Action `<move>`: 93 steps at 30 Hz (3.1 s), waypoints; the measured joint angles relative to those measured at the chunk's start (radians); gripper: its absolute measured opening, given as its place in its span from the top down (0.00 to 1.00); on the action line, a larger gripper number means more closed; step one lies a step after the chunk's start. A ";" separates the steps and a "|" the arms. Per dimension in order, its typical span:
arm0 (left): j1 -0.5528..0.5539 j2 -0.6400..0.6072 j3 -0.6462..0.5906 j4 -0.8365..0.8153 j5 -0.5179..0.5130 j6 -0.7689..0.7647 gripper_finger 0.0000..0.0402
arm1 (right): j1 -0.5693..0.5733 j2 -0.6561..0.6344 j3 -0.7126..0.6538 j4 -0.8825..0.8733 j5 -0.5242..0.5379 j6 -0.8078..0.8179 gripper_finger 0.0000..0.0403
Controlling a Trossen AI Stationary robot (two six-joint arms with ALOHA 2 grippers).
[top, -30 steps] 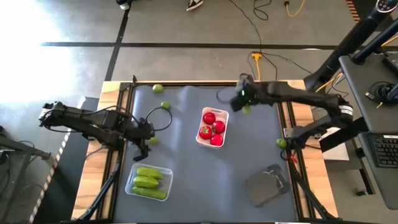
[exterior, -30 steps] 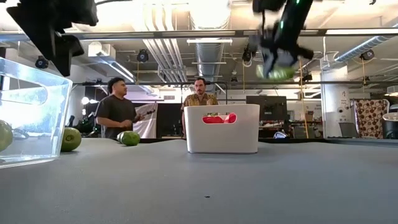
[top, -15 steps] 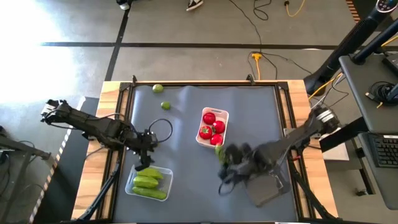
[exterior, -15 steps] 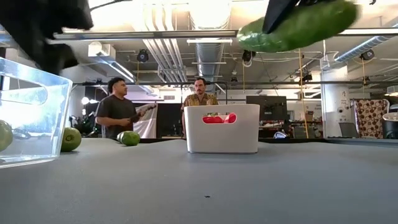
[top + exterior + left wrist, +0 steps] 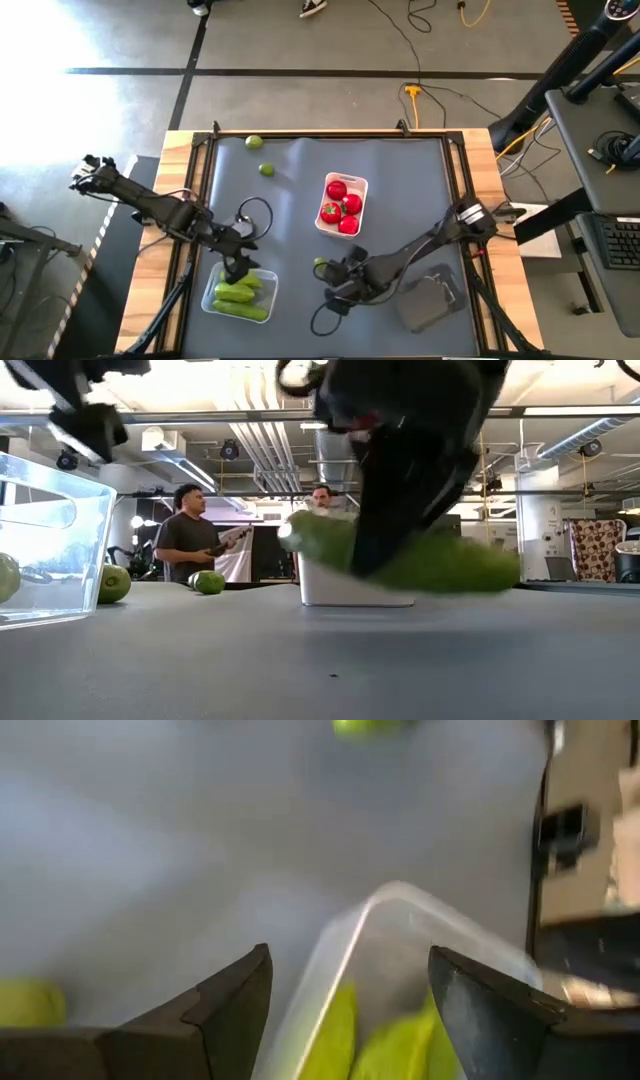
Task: Sort produce into baskets
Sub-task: Put the cucumber into the transparent bin
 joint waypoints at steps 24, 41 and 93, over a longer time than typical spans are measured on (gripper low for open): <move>0.000 0.479 0.170 0.538 -0.066 0.374 0.23 | 0.075 -0.095 0.162 -0.341 -0.107 0.092 0.14; -0.036 0.813 0.404 0.538 0.048 0.491 0.22 | 0.126 -0.223 0.151 -0.427 0.033 0.254 0.16; -0.385 0.755 0.892 -0.476 -0.297 0.215 0.60 | 0.492 -0.087 0.140 -0.262 0.078 1.017 0.19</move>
